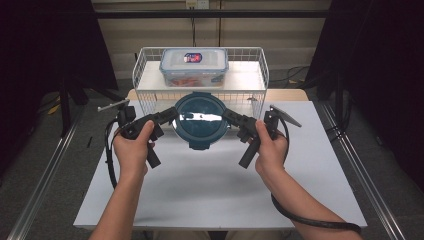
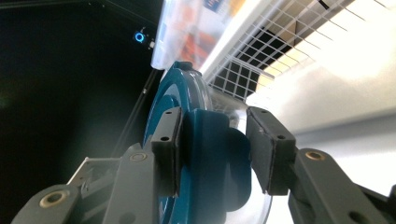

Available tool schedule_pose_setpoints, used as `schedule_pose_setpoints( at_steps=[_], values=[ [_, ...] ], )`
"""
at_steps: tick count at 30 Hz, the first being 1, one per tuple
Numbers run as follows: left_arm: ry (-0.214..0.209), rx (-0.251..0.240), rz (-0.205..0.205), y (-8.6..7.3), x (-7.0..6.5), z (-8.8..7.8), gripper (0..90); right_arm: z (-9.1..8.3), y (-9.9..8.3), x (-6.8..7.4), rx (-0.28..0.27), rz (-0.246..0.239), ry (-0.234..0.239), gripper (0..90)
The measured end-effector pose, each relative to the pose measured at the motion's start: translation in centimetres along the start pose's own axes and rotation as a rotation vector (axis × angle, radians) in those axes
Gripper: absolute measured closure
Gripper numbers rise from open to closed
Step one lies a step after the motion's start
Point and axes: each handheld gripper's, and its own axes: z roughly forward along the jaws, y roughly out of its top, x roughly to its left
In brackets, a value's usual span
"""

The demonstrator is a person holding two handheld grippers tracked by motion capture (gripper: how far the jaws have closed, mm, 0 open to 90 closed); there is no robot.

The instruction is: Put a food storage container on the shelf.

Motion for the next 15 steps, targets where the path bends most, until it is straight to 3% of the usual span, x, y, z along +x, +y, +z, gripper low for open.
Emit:
schedule_pose_setpoints(
  at_steps=[15],
  values=[
    [-0.044, -0.070, -0.002, 3.4, -2.9, 0.3, 58.8, 1.3, 3.1, 4.1, -0.080, -0.050, 0.024, 58.3]
  ],
)
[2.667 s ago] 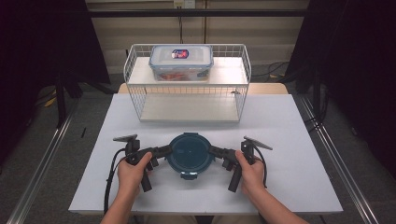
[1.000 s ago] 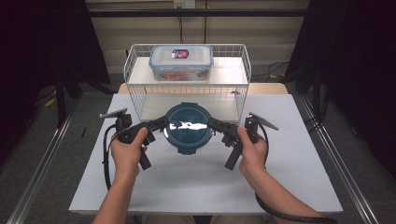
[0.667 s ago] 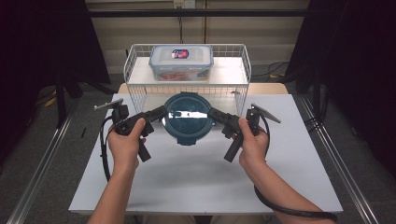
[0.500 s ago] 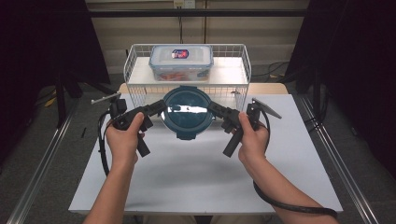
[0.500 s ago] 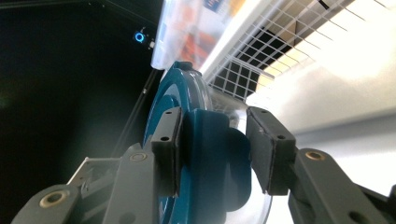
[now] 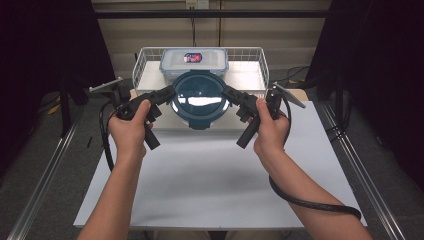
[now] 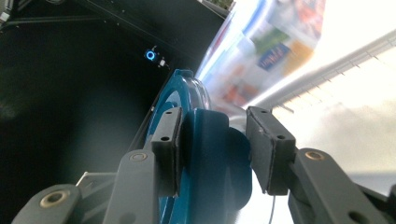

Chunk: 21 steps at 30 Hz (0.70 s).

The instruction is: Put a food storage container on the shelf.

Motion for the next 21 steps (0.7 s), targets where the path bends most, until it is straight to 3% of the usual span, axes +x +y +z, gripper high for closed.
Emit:
schedule_pose_setpoints(
  at_steps=[14, 21],
  values=[
    [-0.022, -0.040, 0.000, 3.8, -2.1, 0.5, 58.8, 2.3, 3.0, 3.5, -0.028, -0.038, 0.013, 58.3],
    [-0.025, -0.047, -0.010, 5.8, -2.6, 1.6, 58.8, 3.7, 4.6, 4.3, -0.049, -0.041, 0.007, 58.3]
  ],
)
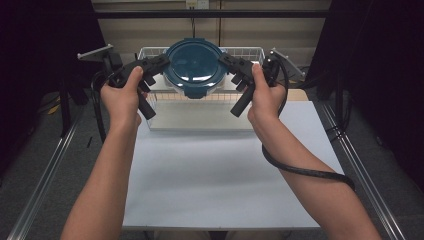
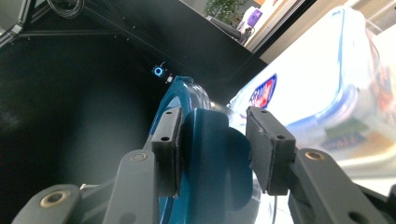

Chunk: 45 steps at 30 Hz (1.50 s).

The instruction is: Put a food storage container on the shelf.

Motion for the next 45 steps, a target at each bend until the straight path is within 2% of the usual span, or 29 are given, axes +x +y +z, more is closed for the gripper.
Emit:
schedule_pose_setpoints(
  at_steps=[2, 3, 4, 5, 9, 11, 14, 15, 17, 24, 25, 30, 32, 34, 36, 40, 42, 43, 45],
  values=[
    [-0.001, 0.005, 0.009, 0.5, 0.1, 0.3, 58.8, 0.5, 0.4, 0.2, -0.010, 0.000, 0.001, 58.3],
    [-0.002, -0.009, -0.012, 0.8, 0.0, 0.6, 58.8, 0.7, 0.6, 0.2, -0.013, -0.008, -0.002, 58.3],
    [-0.002, -0.009, -0.012, 0.8, 0.0, 0.6, 58.9, 1.0, 0.8, 0.3, -0.017, -0.002, -0.001, 58.3],
    [0.001, 0.000, 0.006, 1.3, 0.0, 0.9, 58.9, 1.3, 1.0, 0.3, -0.022, 0.004, 0.001, 58.3],
    [0.004, 0.006, 0.003, 2.4, 0.2, 1.9, 58.8, 2.2, 1.7, 0.2, -0.040, 0.008, -0.005, 58.3],
    [0.002, -0.011, -0.012, 2.8, 0.2, 2.5, 58.8, 2.7, 2.1, 0.2, -0.046, 0.011, -0.013, 58.3],
    [0.009, -0.002, -0.007, 3.3, 0.6, 3.1, 58.8, 3.2, 2.5, 0.1, -0.054, 0.004, -0.021, 58.3],
    [0.015, -0.011, -0.022, 3.7, 0.9, 3.8, 58.8, 3.8, 2.9, -0.1, -0.058, 0.017, -0.033, 58.3],
    [0.021, 0.002, -0.024, 4.1, 1.1, 4.2, 58.8, 4.3, 3.2, -0.4, -0.058, 0.026, -0.042, 58.2],
    [0.040, -0.007, -0.060, 5.1, 1.9, 5.8, 58.8, 5.8, 4.1, -1.1, -0.063, 0.064, -0.071, 58.2],
    [0.042, -0.007, -0.080, 5.4, 2.2, 6.3, 58.8, 6.2, 4.4, -1.2, -0.065, 0.076, -0.085, 58.3],
    [0.068, -0.022, -0.091, 5.8, 2.5, 7.6, 58.8, 7.2, 4.9, -1.6, -0.088, 0.094, -0.112, 58.2],
    [0.082, -0.029, -0.096, 6.0, 2.8, 8.0, 58.7, 7.6, 5.0, -1.9, -0.094, 0.120, -0.124, 58.2],
    [0.088, -0.035, -0.109, 6.1, 3.0, 8.2, 58.7, 7.8, 5.0, -2.1, -0.093, 0.124, -0.132, 58.3],
    [0.084, -0.039, -0.122, 6.2, 3.2, 8.4, 58.7, 8.1, 5.1, -2.3, -0.098, 0.149, -0.138, 58.3],
    [0.098, -0.055, -0.139, 6.1, 3.7, 9.0, 58.5, 8.4, 5.4, -2.3, -0.102, 0.150, -0.154, 58.4],
    [0.098, -0.049, -0.133, 6.1, 3.9, 9.1, 57.8, 8.6, 5.5, -2.2, -0.101, 0.150, -0.163, 58.4],
    [0.086, -0.057, -0.145, 6.0, 4.1, 9.1, 57.7, 8.5, 5.5, -2.2, -0.097, 0.147, -0.165, 58.2],
    [0.088, -0.063, -0.122, 5.8, 4.1, 9.2, 56.8, 8.6, 5.5, -2.3, -0.100, 0.135, -0.168, 57.6]
  ],
)
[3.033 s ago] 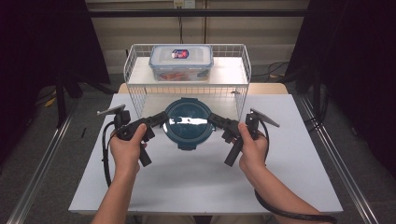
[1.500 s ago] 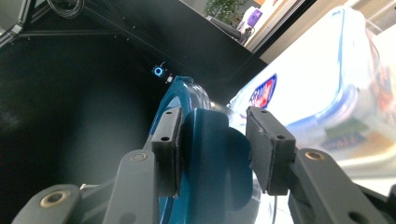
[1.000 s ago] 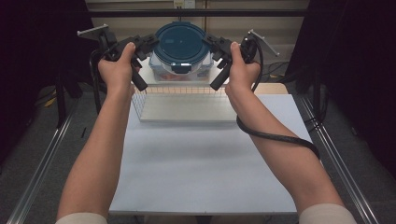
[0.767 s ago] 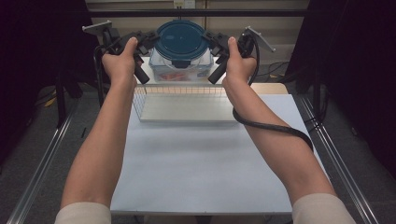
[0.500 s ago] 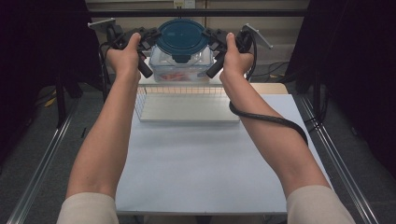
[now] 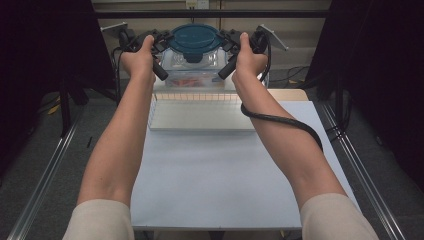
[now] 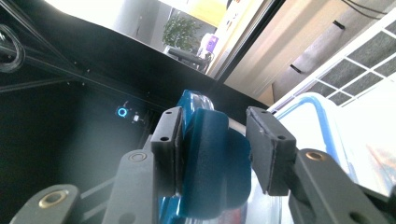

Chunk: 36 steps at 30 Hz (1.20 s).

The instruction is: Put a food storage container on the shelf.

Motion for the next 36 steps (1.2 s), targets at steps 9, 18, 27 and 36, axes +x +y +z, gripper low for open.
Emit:
schedule_pose_setpoints(
  at_steps=[9, 18, 27, 36],
  values=[
    [-0.031, -0.020, 0.084, -0.4, -0.6, -1.5, 40.6, -0.8, -0.5, 0.2, 0.007, -0.084, 0.057, 35.7],
    [-0.018, -0.009, 0.125, -3.4, -0.3, -3.7, 23.2, -3.9, -2.1, -1.5, 0.029, -0.092, 0.074, 33.3],
    [-0.039, 0.019, 0.162, -6.2, 0.5, -5.4, 17.0, -6.5, -3.6, -2.9, 0.062, -0.095, 0.117, 32.1],
    [-0.055, 0.025, 0.196, -8.2, 1.1, -6.9, 14.9, -8.8, -5.3, -4.5, 0.108, -0.078, 0.159, 30.9]
  ],
)
